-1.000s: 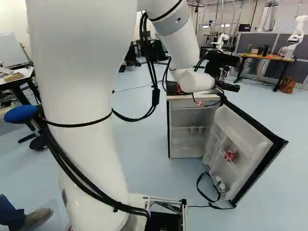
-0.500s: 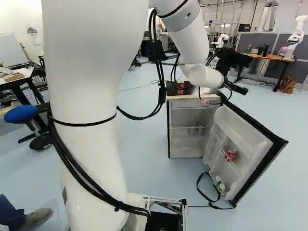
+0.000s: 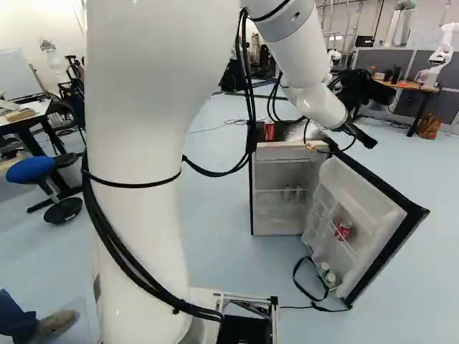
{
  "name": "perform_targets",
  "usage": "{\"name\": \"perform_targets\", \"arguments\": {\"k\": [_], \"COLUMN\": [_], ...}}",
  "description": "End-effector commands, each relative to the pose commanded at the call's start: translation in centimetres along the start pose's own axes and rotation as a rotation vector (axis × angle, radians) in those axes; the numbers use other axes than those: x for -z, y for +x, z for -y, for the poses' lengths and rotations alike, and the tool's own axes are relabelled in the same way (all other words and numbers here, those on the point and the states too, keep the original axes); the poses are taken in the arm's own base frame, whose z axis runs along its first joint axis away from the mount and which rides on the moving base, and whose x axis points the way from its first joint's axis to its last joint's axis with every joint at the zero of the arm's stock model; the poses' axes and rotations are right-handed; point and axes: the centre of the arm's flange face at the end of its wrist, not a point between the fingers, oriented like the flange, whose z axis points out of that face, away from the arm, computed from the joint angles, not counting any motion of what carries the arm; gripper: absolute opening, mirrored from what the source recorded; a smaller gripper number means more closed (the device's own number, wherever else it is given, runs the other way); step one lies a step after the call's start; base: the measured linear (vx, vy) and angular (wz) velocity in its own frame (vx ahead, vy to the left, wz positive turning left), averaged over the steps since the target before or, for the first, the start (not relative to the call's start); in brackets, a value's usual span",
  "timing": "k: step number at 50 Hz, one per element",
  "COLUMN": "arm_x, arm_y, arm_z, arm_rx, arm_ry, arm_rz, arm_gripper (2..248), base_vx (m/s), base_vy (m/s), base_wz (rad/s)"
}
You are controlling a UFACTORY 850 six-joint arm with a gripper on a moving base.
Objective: Grab a drink from the fridge
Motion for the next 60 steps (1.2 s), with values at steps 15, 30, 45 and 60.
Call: {"name": "perform_targets", "arguments": {"k": [15,30,45,60], "arm_x": [-0.5,-0.9,-3.0,-6.1], "arm_y": [2.1,4.3,4.9,4.5], "arm_z": [-1.2,-2.5,-4.2,-6.0], "arm_rx": [-0.006,0.056,0.141,0.22], "arm_ry": [-0.011,-0.017,-0.031,-0.05], "arm_rz": [0.024,0.019,0.06,0.12], "arm_gripper": [247,247,247,247], "base_vx": [0.0,0.0,0.0,0.0], "base_vy": [0.0,0.0,0.0,0.0], "base_wz": [0.0,0.0,0.0,0.0]}}
